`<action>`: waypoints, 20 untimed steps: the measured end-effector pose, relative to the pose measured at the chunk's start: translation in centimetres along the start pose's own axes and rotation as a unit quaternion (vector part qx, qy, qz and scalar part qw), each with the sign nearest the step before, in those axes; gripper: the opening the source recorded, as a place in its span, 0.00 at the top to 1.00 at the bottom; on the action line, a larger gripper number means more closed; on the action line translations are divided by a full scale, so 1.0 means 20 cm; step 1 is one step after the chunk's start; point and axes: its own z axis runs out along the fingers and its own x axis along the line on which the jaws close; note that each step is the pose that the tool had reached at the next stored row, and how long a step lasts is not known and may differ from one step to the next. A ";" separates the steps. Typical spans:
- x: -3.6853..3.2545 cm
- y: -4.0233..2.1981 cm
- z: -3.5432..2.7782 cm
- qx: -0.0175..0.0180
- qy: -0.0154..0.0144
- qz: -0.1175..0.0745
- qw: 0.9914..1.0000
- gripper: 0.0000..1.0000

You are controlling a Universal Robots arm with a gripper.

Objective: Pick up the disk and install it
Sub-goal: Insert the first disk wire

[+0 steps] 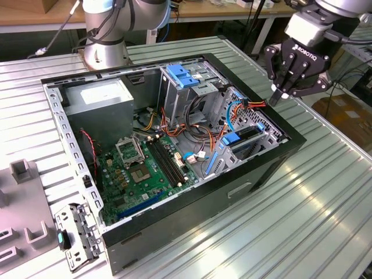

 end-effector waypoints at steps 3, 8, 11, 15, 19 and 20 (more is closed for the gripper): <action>0.001 -0.074 0.010 0.000 0.000 -0.004 1.000 0.89; -0.019 -0.144 0.025 0.000 0.000 -0.009 1.000 0.89; -0.023 -0.146 0.031 0.000 -0.001 -0.023 1.000 0.89; -0.023 -0.148 0.047 -0.001 -0.002 -0.064 0.998 0.89; -0.049 -0.161 0.071 -0.001 -0.002 -0.082 0.997 0.82; -0.062 -0.169 0.076 -0.001 -0.002 -0.082 0.997 0.82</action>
